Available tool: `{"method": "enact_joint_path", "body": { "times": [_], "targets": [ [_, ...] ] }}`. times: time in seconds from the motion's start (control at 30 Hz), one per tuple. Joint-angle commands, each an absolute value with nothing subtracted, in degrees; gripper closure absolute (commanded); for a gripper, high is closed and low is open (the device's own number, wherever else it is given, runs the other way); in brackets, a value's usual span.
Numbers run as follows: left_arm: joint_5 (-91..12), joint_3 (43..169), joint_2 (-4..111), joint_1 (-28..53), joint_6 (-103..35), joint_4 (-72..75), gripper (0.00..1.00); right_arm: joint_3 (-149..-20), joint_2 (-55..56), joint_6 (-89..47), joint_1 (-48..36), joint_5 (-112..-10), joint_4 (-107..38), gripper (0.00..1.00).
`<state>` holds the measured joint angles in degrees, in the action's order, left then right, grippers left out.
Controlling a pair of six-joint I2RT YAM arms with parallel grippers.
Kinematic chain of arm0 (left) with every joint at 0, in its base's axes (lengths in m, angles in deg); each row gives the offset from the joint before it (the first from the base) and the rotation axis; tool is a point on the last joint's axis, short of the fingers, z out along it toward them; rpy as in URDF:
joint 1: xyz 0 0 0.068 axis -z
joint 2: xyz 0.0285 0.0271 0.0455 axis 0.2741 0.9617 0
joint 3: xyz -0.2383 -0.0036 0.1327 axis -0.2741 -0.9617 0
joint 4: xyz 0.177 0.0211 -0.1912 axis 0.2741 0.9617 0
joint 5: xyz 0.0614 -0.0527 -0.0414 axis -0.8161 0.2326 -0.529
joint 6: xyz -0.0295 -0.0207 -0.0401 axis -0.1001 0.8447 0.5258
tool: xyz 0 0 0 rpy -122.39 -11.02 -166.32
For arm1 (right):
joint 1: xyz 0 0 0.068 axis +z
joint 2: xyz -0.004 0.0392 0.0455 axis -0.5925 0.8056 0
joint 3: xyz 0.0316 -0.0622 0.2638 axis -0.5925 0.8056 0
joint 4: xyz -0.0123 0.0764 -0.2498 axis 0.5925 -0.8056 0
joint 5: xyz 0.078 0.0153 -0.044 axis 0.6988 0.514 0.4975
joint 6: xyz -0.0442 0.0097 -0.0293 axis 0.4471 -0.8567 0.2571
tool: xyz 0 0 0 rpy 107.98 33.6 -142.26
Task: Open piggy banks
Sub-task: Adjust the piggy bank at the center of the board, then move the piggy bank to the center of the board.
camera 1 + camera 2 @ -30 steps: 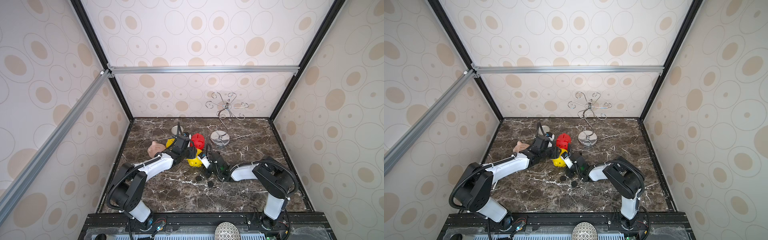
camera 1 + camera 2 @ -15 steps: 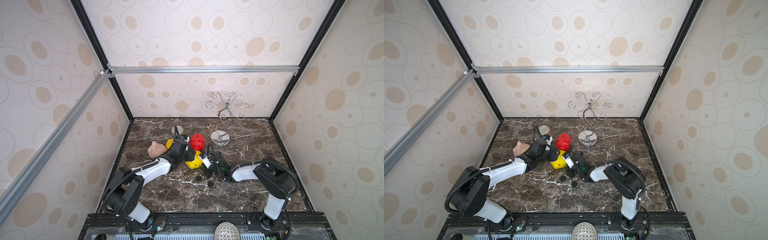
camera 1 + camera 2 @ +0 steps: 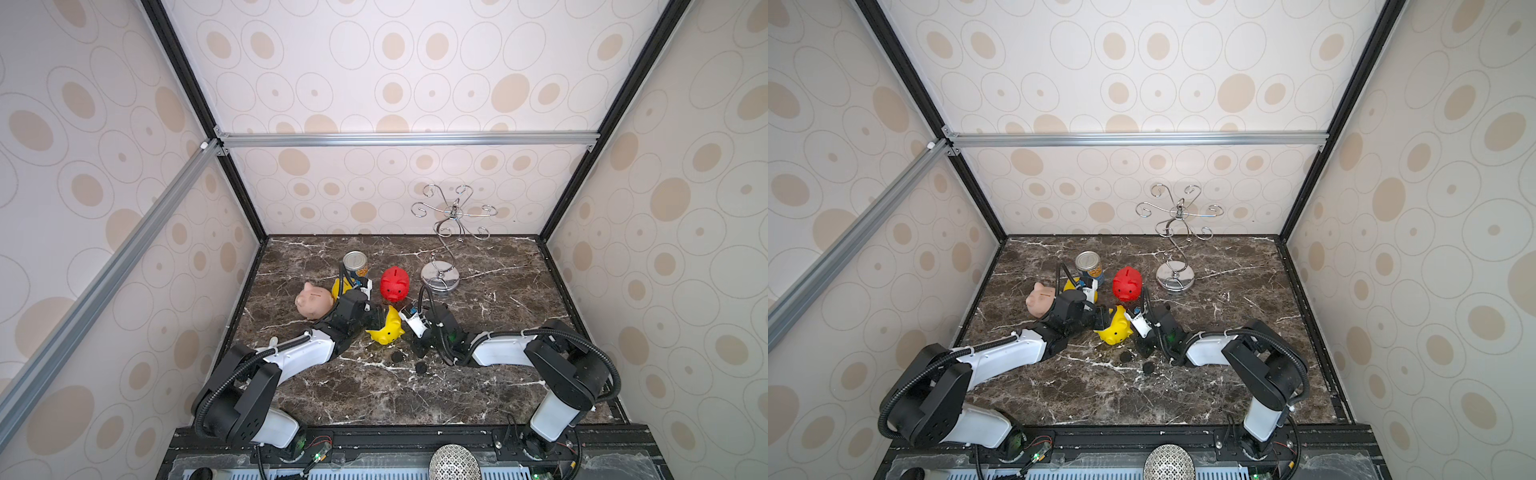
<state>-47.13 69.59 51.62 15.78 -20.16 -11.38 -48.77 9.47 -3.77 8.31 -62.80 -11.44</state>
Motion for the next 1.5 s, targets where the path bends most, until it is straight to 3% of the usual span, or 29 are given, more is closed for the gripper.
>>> {"method": "enact_joint_path", "body": {
  "times": [0.0, 0.67, 1.07, 1.4, 1.47],
  "targets": [
    [-48.4, 65.4, 50.8, 16.2, -18.7, -8.9, 0.42, -50.2, 6.3, -1.6, 9.6, -61.4, -10.3, 0.87],
    [-56.0, 49.2, 39.2, 16.1, -12.7, -22.6, 0.43, -53.9, 2.0, 2.4, 14.6, -65.3, -17.4, 0.87],
    [-59.5, 42.9, 30.5, 16.1, -10.4, -20.0, 0.42, -55.7, -0.6, 5.2, 18.7, -68.4, -20.9, 0.84],
    [-58.4, 43.7, 27.9, 16.0, -10.3, -14.0, 0.32, -54.7, -5.0, 0.0, 19.5, -76.3, -24.3, 0.43],
    [-56.6, 45.0, 29.5, 16.0, -10.4, -14.0, 0.33, -56.2, -5.3, -1.2, 19.7, -80.1, -29.0, 0.39]
  ]
}}
